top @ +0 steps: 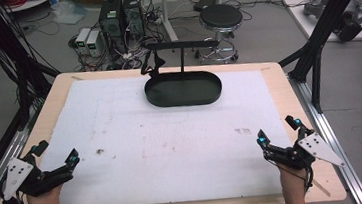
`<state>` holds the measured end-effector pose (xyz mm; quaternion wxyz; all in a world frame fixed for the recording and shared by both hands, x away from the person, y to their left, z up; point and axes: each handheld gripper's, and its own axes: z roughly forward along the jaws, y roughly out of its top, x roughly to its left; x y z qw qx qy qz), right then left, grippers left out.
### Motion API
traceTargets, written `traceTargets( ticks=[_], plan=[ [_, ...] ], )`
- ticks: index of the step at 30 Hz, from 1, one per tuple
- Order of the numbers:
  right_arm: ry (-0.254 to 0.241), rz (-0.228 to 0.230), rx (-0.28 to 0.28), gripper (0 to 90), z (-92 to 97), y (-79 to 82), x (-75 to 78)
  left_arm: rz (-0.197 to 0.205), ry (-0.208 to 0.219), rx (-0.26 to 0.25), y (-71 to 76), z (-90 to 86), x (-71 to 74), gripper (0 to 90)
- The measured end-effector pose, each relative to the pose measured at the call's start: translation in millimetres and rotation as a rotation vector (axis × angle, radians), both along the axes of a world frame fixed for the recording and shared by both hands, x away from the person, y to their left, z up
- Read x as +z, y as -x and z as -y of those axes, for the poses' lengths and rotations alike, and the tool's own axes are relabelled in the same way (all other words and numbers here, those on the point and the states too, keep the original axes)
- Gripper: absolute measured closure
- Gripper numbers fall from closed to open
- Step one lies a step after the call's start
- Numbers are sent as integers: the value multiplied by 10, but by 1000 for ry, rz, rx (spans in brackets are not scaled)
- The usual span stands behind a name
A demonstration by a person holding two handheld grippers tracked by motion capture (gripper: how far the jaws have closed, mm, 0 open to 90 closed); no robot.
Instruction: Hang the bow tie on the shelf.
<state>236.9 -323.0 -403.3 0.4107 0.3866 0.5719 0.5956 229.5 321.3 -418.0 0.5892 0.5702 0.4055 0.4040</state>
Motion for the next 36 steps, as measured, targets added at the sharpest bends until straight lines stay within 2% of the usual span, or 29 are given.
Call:
traceTargets(
  ticks=[8, 14, 36],
  plan=[
    [6, 13, -7, 10, -20, 13, -3, 14, 7, 0, -4, -18, 13, 17],
    [-3, 4, -22, 10, -21, 14, -21, 12, 9, 0, -15, -28, 22, 17],
    [-12, -4, -21, 9, -12, 23, -34, 5, 11, -23, -42, -41, 57, 17]
  ],
)
